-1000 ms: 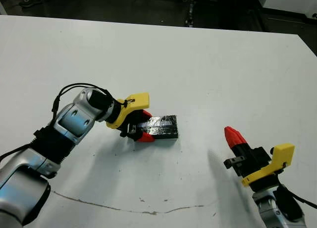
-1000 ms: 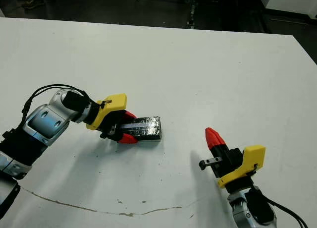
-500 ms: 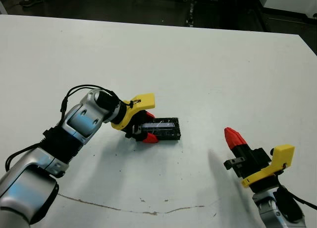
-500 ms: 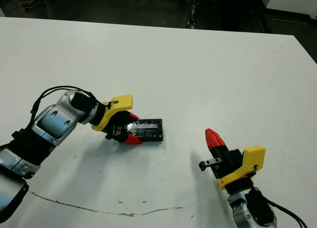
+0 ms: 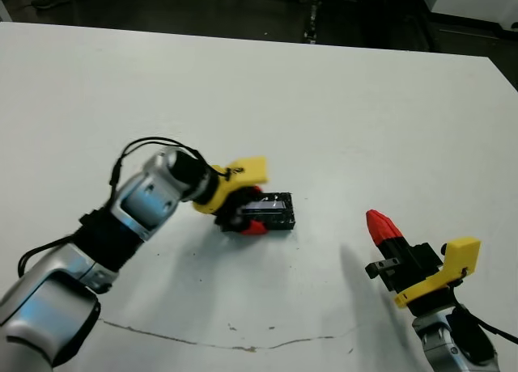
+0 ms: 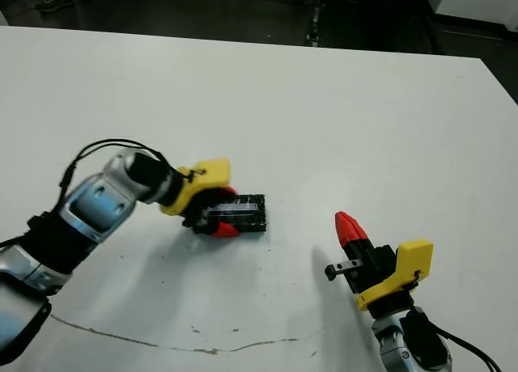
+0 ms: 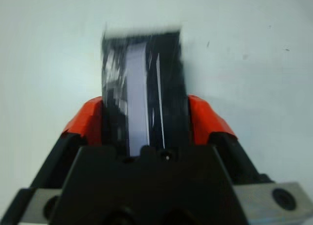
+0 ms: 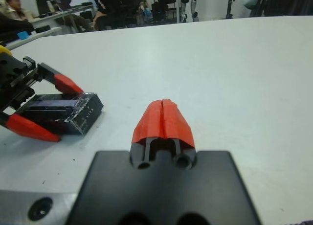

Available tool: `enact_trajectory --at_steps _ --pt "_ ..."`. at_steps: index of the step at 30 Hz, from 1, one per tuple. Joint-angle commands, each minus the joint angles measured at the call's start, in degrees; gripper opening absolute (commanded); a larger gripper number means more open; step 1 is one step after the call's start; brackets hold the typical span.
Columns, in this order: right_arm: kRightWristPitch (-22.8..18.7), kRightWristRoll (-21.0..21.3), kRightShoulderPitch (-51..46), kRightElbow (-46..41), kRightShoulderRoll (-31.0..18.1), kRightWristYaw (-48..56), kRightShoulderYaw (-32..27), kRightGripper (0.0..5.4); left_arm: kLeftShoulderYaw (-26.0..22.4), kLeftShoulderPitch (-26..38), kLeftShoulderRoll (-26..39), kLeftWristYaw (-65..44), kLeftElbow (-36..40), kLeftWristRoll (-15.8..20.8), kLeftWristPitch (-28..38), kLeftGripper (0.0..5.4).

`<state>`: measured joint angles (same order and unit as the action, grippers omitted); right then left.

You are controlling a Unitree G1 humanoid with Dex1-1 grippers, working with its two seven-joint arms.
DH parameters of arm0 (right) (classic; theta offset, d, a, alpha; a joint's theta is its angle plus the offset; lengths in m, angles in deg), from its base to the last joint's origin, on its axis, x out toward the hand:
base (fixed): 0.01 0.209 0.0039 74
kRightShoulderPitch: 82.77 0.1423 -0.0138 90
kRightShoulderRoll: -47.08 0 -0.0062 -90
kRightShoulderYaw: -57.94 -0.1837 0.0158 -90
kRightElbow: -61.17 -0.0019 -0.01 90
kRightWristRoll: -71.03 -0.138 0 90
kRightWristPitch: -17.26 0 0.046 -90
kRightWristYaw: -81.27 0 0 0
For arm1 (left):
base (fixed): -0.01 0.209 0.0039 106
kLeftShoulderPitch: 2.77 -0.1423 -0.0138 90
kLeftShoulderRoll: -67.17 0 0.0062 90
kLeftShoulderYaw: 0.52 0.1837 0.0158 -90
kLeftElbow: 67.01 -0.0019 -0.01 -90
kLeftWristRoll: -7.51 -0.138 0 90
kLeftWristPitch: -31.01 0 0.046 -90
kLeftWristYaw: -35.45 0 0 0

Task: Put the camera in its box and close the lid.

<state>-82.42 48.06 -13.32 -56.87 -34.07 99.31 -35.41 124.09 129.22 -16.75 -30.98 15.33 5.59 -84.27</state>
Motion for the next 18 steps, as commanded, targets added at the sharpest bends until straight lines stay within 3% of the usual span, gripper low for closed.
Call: enact_trajectory --at_steps 1,7,18 --pt "0.0 0.4 -0.2 0.0 -0.6 -0.3 -0.4 0.00 3.3 -3.6 0.5 -1.1 -2.1 -1.9 0.9 4.60" --pt "0.0 -0.3 0.0 0.0 -0.2 -0.1 -0.3 0.00 3.0 -4.5 3.0 -1.5 -2.1 -2.7 2.7 5.38" --pt "0.2 0.9 0.3 0.1 -0.6 -0.3 -0.2 0.00 -3.4 -11.3 9.4 0.5 0.2 -0.5 4.3 5.39"
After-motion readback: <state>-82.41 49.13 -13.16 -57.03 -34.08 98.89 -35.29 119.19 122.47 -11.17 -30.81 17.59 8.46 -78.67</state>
